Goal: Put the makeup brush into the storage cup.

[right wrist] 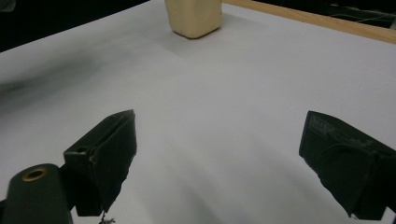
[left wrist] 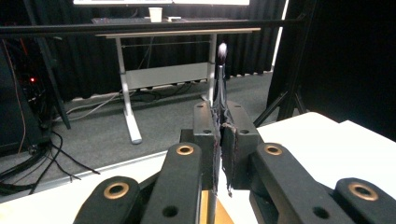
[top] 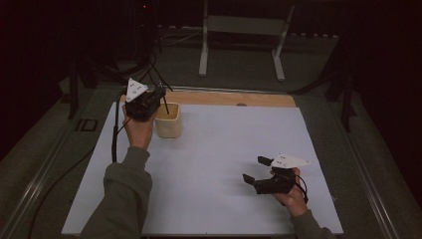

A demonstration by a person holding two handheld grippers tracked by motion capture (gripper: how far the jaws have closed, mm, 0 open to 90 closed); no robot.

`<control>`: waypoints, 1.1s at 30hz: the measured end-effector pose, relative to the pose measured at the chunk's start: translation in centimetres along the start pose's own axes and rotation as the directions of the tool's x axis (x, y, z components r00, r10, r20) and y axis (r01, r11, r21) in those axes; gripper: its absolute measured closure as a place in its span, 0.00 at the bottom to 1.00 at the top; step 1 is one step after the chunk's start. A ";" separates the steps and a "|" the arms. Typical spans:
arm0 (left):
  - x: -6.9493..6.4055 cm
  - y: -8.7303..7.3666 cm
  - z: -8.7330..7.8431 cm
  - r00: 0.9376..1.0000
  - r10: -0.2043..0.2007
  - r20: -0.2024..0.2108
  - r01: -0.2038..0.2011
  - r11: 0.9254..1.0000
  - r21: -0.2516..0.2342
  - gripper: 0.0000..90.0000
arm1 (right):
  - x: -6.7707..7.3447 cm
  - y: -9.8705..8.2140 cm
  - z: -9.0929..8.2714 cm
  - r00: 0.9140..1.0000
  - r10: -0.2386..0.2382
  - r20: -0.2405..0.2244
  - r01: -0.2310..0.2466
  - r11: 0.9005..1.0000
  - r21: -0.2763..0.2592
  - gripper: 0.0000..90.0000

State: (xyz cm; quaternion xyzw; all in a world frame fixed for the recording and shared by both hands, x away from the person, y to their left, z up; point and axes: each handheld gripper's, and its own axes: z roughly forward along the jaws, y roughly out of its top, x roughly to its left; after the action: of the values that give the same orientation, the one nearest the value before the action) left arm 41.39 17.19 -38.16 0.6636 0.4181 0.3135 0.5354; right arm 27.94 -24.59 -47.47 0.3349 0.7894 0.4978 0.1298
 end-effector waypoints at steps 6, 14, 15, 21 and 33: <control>0.0 -0.4 0.5 1.000 0.005 -0.006 -0.005 1.000 0.013 0.95 | 0.0 0.0 0.0 1.000 0.001 -0.002 -0.001 1.000 0.002 0.12; 0.0 -0.7 0.9 1.000 0.007 -0.008 -0.007 1.000 0.028 0.95 | 0.0 0.0 0.0 1.000 0.002 -0.004 -0.002 1.000 0.002 0.12; 0.0 -0.7 0.9 1.000 0.007 -0.009 -0.007 0.999 0.031 0.95 | 0.0 0.0 0.0 1.000 0.001 -0.004 -0.001 1.000 0.002 0.12; 0.1 -0.9 1.1 1.000 0.006 -0.014 -0.005 0.999 0.040 0.95 | 0.1 0.0 0.1 1.000 0.002 -0.006 -0.002 1.000 0.003 0.12; 0.2 -1.6 1.5 1.000 0.005 -0.015 -0.004 0.998 0.067 0.95 | 0.1 0.0 0.1 1.000 0.000 -0.009 0.000 1.000 0.006 0.12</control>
State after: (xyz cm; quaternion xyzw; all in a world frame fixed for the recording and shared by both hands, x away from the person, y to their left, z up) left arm 42.45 16.82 -40.07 0.6796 0.4308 0.3057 0.5091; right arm 27.92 -24.46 -47.53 0.3331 0.7913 0.4971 0.1253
